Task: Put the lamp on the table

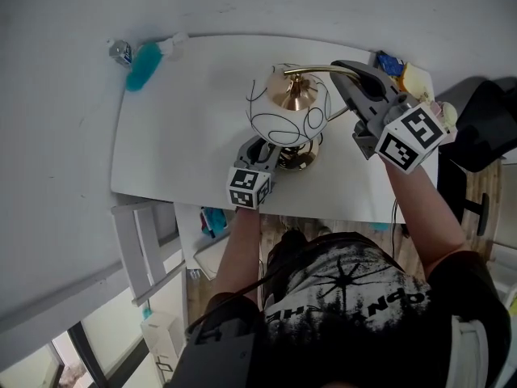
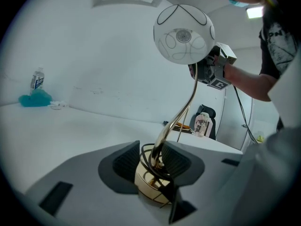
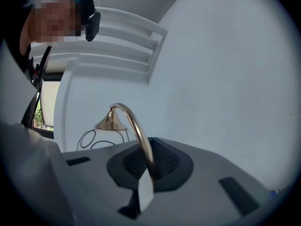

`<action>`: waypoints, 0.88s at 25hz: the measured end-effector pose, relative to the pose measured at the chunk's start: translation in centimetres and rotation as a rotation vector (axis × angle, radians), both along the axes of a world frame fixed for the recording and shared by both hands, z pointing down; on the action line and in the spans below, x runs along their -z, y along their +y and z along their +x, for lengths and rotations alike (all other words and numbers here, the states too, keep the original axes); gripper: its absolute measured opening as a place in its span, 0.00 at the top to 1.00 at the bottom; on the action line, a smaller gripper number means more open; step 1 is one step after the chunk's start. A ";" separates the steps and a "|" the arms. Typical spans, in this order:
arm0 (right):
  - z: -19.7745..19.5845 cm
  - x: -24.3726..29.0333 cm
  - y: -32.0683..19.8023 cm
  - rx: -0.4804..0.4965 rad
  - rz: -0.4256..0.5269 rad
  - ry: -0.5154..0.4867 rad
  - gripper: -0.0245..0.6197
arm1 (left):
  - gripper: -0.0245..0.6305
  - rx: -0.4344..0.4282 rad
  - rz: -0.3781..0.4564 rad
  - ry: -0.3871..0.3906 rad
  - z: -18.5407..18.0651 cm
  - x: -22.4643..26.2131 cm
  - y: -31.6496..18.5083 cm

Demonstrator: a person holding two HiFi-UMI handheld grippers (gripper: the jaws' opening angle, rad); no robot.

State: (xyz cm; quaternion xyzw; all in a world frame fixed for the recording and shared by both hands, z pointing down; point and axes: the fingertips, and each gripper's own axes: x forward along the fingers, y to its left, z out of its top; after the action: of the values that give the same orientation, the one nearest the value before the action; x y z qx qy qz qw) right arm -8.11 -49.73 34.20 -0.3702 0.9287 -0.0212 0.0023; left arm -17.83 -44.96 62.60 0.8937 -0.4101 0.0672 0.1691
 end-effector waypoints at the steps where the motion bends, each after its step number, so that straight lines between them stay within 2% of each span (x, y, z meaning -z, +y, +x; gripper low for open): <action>1: -0.5 -0.1 0.7 0.000 0.011 0.005 0.94 | 0.75 0.002 0.004 0.001 -0.6 -0.2 0.6; 15: -1.0 -0.1 0.8 0.035 0.033 -0.004 0.93 | 0.76 0.085 -0.001 -0.010 -3.2 2.3 4.7; 22: -1.1 0.1 0.9 0.056 0.041 -0.009 0.93 | 0.91 0.112 0.026 -0.087 -3.7 5.7 7.2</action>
State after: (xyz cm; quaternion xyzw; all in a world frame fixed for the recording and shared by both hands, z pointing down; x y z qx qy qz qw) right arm -9.18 -48.88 34.11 -0.3438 0.9389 -0.0039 0.0133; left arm -21.48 -37.78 56.86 0.8677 -0.4673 0.0912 0.1429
